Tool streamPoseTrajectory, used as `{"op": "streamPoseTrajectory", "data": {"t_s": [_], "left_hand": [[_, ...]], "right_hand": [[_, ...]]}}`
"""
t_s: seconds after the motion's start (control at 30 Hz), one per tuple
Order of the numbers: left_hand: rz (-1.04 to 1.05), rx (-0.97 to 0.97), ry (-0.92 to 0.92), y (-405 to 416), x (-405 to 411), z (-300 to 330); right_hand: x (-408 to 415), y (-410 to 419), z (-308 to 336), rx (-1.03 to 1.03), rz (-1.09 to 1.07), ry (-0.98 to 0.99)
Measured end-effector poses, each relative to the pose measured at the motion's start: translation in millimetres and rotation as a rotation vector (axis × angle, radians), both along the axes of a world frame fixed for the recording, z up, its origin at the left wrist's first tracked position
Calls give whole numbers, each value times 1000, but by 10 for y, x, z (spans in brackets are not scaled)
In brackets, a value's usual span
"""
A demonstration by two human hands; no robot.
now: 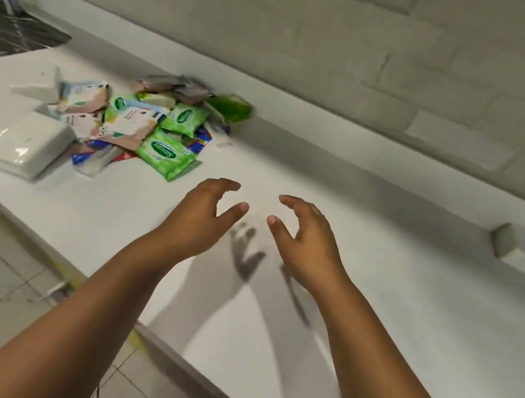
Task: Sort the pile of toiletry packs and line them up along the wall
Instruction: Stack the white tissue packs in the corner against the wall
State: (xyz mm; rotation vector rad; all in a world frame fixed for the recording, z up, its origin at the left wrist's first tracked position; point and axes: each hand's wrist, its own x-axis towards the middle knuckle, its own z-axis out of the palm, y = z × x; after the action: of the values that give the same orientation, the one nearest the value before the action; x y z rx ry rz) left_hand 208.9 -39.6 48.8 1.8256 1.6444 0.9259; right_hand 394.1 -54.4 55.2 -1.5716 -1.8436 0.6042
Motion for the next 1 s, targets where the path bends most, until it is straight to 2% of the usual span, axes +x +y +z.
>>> {"op": "streamPoseTrajectory", "data": {"t_s": [0.17, 0.33, 0.77, 1.0], "left_hand": [[78, -16, -3, -124, -903, -7], [148, -11, -2, -189, -1433, -35], [327, -27, 34, 148, -2050, -130], [484, 37, 87, 429, -2441, -137]], "right_hand": [[-886, 0, -43, 2, 88, 0], [-1414, 78, -91, -17, 157, -18], [-2177, 807, -185, -39, 347, 1], [-2468, 1263, -152, -20, 430, -11]]}}
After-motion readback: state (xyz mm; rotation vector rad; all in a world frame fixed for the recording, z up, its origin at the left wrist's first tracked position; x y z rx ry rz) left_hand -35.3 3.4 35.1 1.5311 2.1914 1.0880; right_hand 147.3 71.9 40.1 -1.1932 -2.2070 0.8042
